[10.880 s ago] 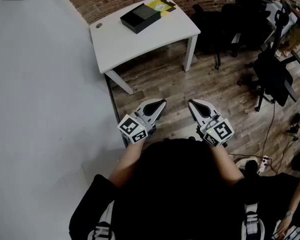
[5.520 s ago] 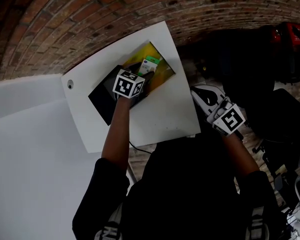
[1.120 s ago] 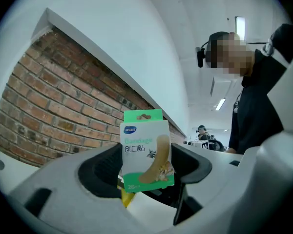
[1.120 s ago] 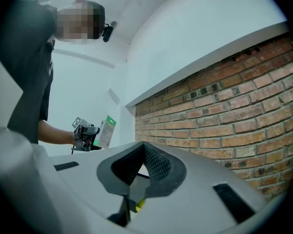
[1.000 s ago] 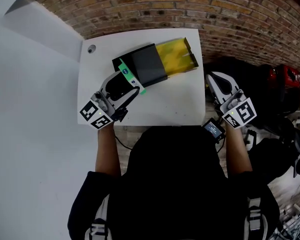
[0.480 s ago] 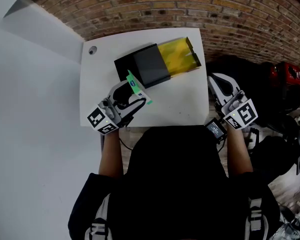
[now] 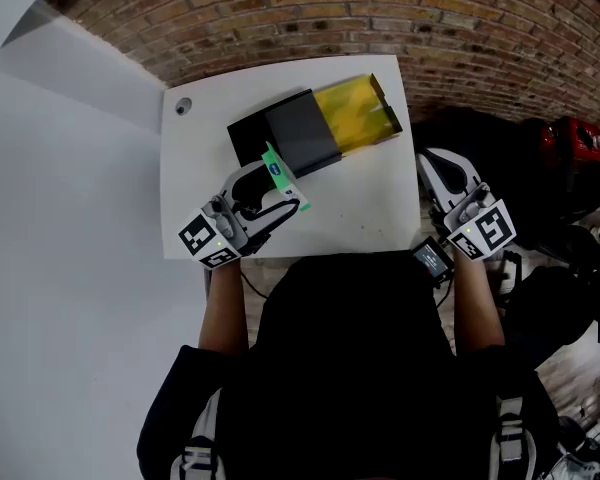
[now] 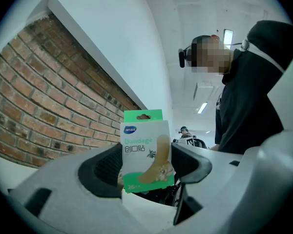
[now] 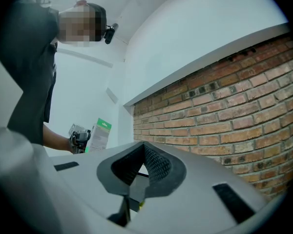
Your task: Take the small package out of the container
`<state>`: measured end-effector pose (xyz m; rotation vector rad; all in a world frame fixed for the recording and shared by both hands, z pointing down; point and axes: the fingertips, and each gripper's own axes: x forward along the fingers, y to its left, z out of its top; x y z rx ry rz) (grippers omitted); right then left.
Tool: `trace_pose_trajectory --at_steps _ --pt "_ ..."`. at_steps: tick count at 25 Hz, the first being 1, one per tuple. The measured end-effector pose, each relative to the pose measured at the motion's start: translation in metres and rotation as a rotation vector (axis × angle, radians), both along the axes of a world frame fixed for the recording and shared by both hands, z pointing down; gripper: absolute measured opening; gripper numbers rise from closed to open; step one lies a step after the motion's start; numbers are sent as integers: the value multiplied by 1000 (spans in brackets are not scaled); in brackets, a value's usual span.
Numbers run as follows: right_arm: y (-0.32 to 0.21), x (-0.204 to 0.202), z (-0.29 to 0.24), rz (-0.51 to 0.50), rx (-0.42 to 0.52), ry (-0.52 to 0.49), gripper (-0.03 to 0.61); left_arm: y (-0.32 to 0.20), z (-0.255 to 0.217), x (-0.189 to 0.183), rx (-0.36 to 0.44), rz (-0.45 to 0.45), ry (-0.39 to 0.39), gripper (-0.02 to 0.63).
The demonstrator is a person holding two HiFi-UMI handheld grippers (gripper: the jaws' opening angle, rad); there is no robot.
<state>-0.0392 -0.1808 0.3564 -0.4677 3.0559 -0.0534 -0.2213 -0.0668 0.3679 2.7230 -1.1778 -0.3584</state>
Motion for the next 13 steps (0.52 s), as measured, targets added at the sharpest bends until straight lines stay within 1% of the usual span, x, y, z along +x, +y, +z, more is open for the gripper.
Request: trace_pose_trajectory --at_steps 5,9,13 --pt "1 -5 1 -5 -9 -4 3 -1 4 4 -9 16 -34 322" --pt "1 -9 -2 -11 9 -6 3 -5 7 5 -5 28 -11 322" --pt "1 -9 2 -10 11 -1 2 -8 13 10 -9 42 -34 322"
